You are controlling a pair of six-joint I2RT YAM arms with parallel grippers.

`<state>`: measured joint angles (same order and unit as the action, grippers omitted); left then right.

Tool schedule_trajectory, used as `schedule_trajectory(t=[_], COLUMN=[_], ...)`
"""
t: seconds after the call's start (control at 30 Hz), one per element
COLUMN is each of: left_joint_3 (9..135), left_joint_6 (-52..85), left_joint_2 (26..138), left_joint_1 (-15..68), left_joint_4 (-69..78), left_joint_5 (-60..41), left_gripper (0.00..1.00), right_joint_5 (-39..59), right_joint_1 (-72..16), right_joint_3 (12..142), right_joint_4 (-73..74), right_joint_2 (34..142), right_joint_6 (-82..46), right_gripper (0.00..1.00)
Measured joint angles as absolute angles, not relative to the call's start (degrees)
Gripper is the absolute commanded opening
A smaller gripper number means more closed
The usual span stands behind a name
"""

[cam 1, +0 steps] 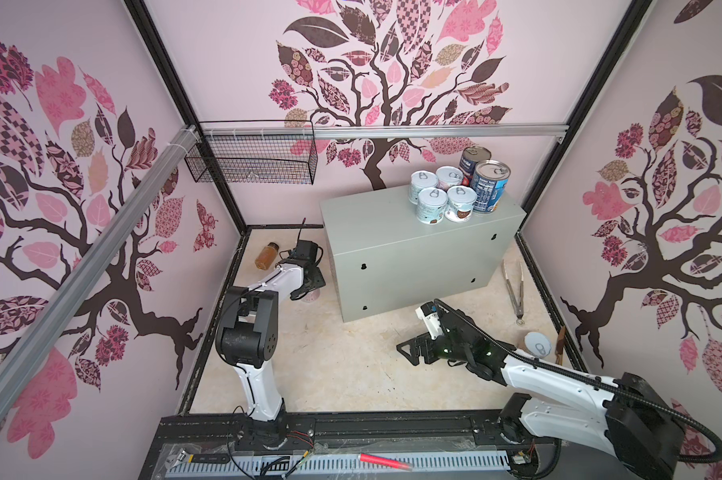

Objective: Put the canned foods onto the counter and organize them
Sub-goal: 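Close the left gripper around the pink can, then lift the pink can up over the cabinet top with the left gripper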

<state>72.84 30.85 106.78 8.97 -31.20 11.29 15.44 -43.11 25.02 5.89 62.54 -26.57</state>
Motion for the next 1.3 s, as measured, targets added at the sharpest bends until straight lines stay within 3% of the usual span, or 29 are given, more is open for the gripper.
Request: schedule_trajectory(t=[0.7,1.3], left_joint_3=[79.0,106.7], left_joint_6=[23.2,13.8], left_joint_2=[82.5,77.7], left_joint_1=[9.0,15.6], left_joint_4=[-42.3,-60.0], left_joint_5=[6.4,2.9], left_gripper=[0.5,0.48], right_joint_5=[12.4,9.1], right_joint_1=[-43.1,-43.1], right_joint_3=[25.3,30.8], right_joint_4=[-2.8,-11.9], right_joint_2=[53.1,50.8], right_joint_6=[-26.8,-26.6], right_gripper=[1.0,1.0])
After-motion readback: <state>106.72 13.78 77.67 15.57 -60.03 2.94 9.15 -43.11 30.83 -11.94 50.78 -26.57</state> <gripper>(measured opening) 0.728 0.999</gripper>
